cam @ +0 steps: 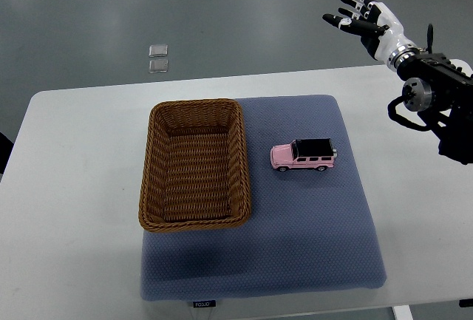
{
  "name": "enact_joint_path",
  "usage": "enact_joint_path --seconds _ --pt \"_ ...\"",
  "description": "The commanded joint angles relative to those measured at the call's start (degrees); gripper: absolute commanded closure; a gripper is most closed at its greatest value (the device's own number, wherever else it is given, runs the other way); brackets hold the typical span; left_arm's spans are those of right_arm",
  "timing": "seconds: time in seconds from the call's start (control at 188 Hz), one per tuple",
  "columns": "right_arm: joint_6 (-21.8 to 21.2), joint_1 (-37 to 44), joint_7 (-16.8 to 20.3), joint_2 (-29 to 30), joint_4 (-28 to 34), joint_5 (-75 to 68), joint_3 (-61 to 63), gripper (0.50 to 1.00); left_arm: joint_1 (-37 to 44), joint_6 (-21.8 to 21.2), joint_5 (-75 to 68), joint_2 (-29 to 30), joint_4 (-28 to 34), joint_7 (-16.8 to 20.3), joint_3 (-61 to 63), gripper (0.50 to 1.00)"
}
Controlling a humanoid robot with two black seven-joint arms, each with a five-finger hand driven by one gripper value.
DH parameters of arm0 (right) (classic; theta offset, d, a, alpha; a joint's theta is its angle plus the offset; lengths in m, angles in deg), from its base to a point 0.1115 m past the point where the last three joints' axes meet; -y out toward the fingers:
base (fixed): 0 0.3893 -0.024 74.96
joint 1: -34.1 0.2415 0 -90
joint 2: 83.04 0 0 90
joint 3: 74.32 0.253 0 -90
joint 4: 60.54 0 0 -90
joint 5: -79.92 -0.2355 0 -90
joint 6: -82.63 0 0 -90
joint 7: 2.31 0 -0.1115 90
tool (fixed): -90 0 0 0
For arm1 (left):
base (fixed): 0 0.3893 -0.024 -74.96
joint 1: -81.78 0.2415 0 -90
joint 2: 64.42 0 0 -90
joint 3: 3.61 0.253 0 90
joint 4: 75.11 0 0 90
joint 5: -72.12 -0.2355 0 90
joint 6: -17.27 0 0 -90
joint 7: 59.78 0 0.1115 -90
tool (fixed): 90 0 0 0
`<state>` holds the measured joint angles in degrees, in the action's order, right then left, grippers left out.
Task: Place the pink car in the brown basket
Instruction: 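Reach the right hand over the pink toy car, fingers pointing down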
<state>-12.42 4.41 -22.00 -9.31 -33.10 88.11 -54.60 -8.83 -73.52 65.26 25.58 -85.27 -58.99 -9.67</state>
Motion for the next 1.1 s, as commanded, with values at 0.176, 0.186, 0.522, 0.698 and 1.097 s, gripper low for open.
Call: enact_joint_path --seconds 0.176,0.186,0.522,0.698,1.097 --pt "-4.3 6.3 0.7 -12.6 16.8 31.9 -7.9 0.589 0.0 0.0 0.0 0.0 0.0 0.0 0.0 0.5" --pt "-4.8 6.7 0.8 -13.3 17.8 32.5 -8.3 0.589 0.0 0.0 0.0 0.0 0.0 0.0 0.0 0.5" --pt "-11.3 18.6 9.1 -22.4 40.0 44.2 -28.2 0.589 0.0 0.0 0.0 0.0 0.0 0.0 0.0 0.5" --pt "-11.2 19.6 14.9 -21.1 43.3 44.2 -33.5 0.593 0.0 0.0 0.0 0.0 0.0 0.0 0.0 0.5" --pt "-9.0 17.2 19.7 -13.4 40.5 43.5 -34.8 0.597 0.0 0.0 0.0 0.0 0.0 0.0 0.0 0.5"
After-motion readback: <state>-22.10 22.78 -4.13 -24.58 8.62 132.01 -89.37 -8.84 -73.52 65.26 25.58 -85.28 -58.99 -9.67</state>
